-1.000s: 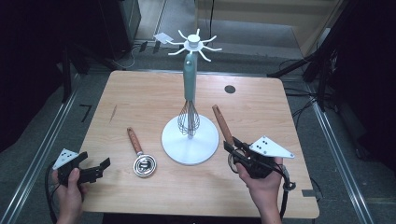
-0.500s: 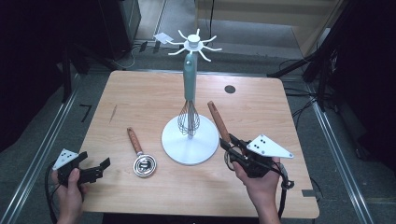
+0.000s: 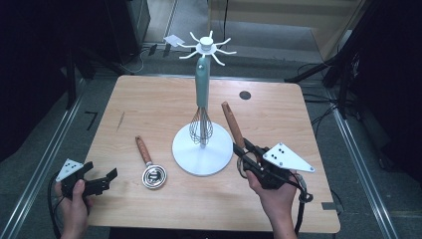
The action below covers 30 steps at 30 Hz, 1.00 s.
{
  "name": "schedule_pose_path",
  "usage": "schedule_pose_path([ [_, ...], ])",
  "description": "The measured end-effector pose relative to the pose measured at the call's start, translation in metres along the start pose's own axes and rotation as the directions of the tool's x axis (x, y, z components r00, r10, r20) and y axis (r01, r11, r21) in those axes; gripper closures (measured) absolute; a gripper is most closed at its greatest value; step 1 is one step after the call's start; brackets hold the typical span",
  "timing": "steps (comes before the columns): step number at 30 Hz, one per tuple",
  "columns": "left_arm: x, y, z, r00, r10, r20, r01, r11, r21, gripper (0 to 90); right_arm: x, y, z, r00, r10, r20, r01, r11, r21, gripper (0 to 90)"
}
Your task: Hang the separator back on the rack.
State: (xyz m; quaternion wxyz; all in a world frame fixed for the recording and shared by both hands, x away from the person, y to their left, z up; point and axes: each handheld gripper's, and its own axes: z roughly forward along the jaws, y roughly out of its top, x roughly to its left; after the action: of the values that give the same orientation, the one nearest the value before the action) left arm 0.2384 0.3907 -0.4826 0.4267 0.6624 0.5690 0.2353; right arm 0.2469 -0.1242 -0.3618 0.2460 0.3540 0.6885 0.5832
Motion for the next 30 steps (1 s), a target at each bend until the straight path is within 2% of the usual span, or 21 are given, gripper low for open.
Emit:
schedule_pose_path([
  [5,0.0,0.0,0.0,1.0,0.001,0.001,-0.001,1.0,0.0,0.0,0.002,0.002,-0.001,0.9998,0.015,0.012,-0.014,1.0,-0.019,71.5],
  [8,0.0,0.0,0.0,1.0,0.001,0.001,-0.001,1.0,0.0,0.0,0.006,0.006,0.0,0.9999,-0.011,0.012,0.011,0.999,-0.036,71.5],
  [12,0.0,0.0,0.0,1.0,0.001,0.001,-0.001,1.0,0.0,0.0,0.012,0.009,0.002,0.9991,-0.019,0.037,0.021,0.998,-0.057,71.5],
  [21,0.0,0.0,0.0,1.0,0.0,0.002,0.0,1.0,0.002,0.0,0.018,0.016,0.007,0.9985,-0.006,0.054,0.011,0.996,-0.089,71.5],
  [26,0.0,0.0,0.001,1.0,-0.003,0.0,0.003,1.0,0.001,0.0,0.024,0.021,0.008,0.995,-0.02,0.098,0.03,0.994,-0.107,71.5],
  [30,0.0,0.0,0.001,1.0,-0.004,0.0,0.004,1.0,0.002,0.0,0.024,0.025,0.008,0.9941,-0.013,0.108,0.027,0.991,-0.128,71.5],
])
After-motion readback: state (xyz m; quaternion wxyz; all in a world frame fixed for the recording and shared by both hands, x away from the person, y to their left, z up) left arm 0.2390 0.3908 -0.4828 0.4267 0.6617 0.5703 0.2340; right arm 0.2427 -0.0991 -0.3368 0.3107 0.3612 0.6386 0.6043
